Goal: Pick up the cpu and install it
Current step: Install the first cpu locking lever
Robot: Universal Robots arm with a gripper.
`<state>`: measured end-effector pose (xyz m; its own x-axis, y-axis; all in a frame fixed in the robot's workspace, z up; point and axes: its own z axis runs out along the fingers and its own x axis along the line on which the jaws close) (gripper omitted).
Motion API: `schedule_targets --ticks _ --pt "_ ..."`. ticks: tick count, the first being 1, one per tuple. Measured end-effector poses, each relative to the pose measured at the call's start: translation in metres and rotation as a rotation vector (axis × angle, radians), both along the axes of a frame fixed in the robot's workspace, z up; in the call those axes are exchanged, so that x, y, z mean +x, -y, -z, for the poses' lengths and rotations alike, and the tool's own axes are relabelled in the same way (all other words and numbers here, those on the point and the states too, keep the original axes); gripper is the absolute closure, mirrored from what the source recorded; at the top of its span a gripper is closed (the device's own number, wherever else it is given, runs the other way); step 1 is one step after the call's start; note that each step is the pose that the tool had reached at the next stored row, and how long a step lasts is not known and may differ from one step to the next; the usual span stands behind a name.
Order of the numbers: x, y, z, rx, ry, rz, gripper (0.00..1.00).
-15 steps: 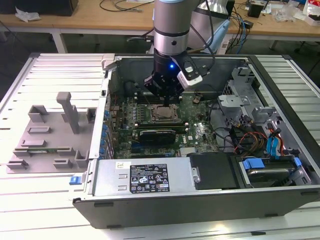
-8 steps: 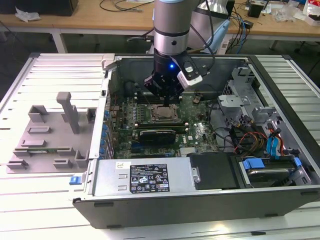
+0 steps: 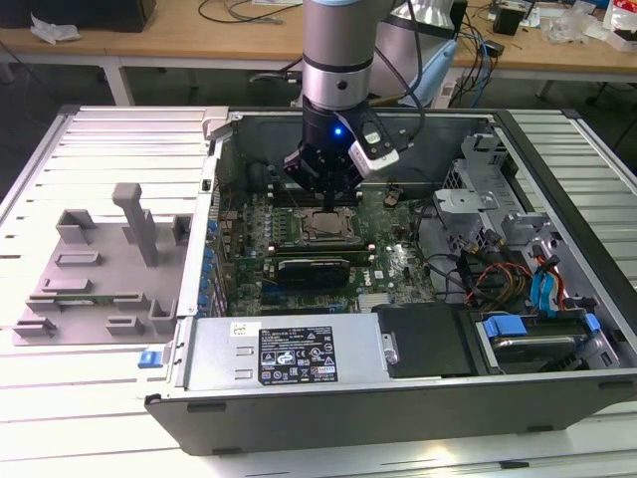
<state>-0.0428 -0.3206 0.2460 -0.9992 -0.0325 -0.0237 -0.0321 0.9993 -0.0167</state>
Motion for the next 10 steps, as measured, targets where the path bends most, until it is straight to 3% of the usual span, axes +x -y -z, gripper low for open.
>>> schedule_targets --ticks 7,10 --pt "-0.0075 -0.0018 0.0000 0.0000 0.0002 0.000 0.89" --pt "-0.0076 -0.0018 -0.0031 0.0000 0.0002 0.000 0.89"
